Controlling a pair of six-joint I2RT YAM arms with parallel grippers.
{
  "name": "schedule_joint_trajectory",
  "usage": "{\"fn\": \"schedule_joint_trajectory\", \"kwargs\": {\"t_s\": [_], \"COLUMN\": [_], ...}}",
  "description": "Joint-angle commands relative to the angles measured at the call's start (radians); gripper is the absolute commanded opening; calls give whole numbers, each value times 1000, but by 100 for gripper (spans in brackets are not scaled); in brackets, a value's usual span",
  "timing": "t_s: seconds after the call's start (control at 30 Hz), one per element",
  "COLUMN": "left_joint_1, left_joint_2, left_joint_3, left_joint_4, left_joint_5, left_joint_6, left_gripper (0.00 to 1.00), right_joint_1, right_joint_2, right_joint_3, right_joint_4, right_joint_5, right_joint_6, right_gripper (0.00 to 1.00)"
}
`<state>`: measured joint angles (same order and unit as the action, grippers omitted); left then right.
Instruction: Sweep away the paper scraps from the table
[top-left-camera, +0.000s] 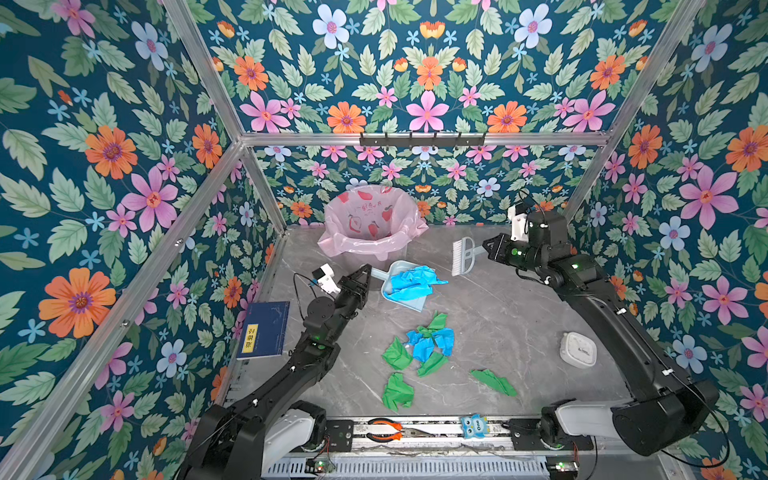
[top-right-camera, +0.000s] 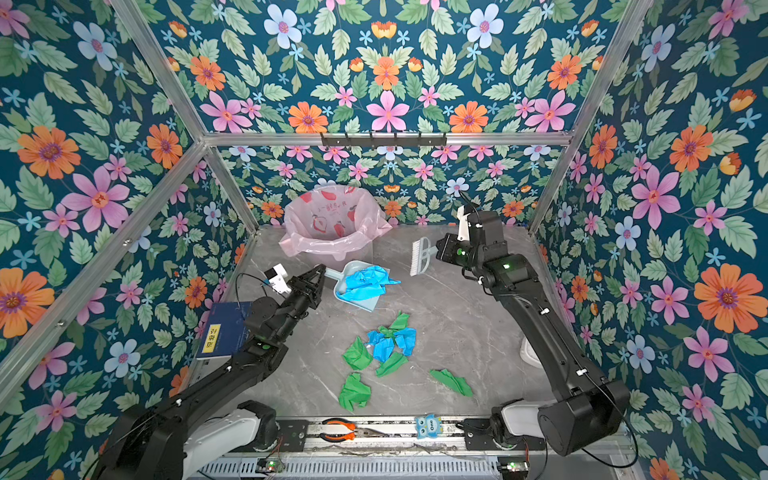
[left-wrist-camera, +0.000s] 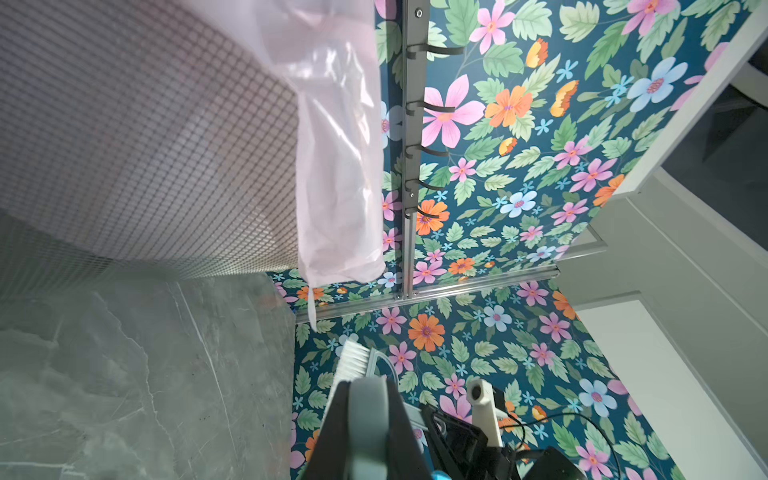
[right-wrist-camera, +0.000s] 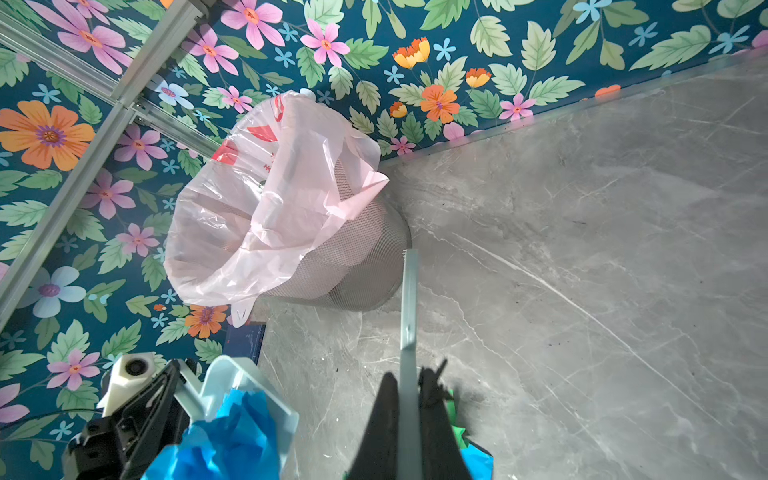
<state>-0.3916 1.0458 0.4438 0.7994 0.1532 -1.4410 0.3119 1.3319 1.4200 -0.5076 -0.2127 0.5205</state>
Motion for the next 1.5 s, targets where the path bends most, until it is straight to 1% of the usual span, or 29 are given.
{"fn": "schedule_joint_trajectory", "kwargs": {"t_s": [0.0,0.2,0.33,0.6,0.8,1.0,1.17,1.3,1.4,1.47], "left_joint_1": [13,16,18,38,104,189,279,330,357,358], "left_joint_2": [1,37,32,49,79,132,207,274,335,380], "left_joint_3": [44,160,241,338,380,430,462,508,606,712], "left_joint_4": [-192,-219,-301,-313,-289,-264,-218,-196,-239,-325], "left_joint_5": [4,27,25,34,55,84,117,121,109,83], "left_joint_6": [-17,-26,-18,-33,-57,-66,-101,-111,-62,28], "left_gripper": [0,0,0,0,0,0,0,0,0,0], "right_joint_1": [0,-3,-20,-34,-34,-34,-35,-37,-38,-38], "right_joint_2": [5,-5,-21,-45,-45,-39,-33,-21,-9,-1], "right_joint_3": [4,5,1,-16,-12,-9,-4,3,8,11], "right_joint_4": [5,-2,-4,-2,3,6,6,6,7,7], "right_joint_5": [-2,-1,-5,-17,-23,-27,-21,-22,-25,-30], "right_joint_6": [6,4,4,6,9,10,6,3,2,3], "right_gripper": [0,0,0,0,0,0,0,0,0,0]}}
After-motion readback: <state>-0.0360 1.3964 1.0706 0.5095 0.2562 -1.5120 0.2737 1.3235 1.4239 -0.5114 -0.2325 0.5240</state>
